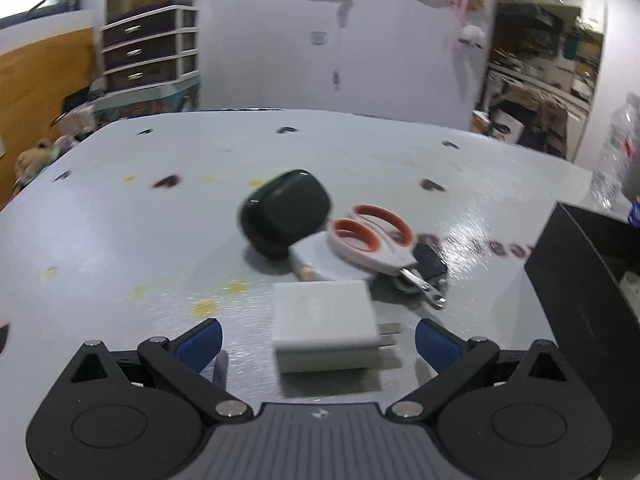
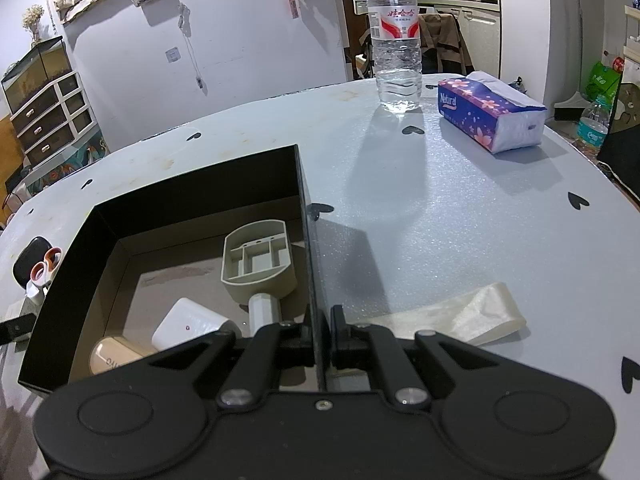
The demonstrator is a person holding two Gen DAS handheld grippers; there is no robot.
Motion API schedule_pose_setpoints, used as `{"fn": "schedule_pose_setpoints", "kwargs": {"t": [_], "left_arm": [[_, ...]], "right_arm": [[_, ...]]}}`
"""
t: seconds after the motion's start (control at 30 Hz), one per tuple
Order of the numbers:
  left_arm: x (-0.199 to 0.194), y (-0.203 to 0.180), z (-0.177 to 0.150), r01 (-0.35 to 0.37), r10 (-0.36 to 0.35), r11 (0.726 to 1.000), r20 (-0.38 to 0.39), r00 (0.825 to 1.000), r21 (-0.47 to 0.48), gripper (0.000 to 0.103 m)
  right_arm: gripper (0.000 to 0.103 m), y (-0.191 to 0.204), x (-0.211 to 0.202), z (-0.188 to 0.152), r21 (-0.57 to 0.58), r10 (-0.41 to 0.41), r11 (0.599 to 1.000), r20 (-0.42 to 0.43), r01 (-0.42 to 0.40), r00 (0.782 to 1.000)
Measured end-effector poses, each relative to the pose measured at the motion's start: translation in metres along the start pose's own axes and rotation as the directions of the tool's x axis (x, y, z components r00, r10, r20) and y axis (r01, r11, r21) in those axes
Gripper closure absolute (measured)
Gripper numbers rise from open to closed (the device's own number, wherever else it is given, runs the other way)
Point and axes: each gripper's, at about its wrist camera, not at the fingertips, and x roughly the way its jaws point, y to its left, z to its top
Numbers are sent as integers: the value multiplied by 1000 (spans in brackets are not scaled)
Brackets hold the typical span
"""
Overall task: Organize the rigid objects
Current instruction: 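Move the left gripper to the second white charger and close on it, then carry the white charger with the left gripper and release it into the box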
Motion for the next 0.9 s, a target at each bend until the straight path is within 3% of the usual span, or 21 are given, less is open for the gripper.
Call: {"fn": "schedule_pose_setpoints", "kwargs": {"t": [0.17, 0.3, 0.5, 0.7, 0.9], "left_arm": [[6, -8, -2, -20, 19, 999, 18, 1000, 36, 17], [4, -4, -1, -27, 26, 999, 32, 999, 24, 35], [-2, 3, 2, -14, 15, 1000, 25, 1000, -18, 35], [-32, -1, 16, 15, -11, 999, 125, 992, -34, 35], [-53, -31, 34, 122, -126, 992, 200, 972, 34, 35]], "right_arm": [[97, 0, 0, 0, 0, 0, 1000, 0, 0, 1000], [97, 0, 0, 0, -1, 0, 1000, 0, 0, 1000], [97, 0, 0, 0, -1, 0, 1000, 0, 0, 1000], [97, 1, 1, 0, -2, 2, 1000, 0, -2, 1000], [97, 1, 2, 0, 0, 2, 1000, 1, -2, 1000]]}}
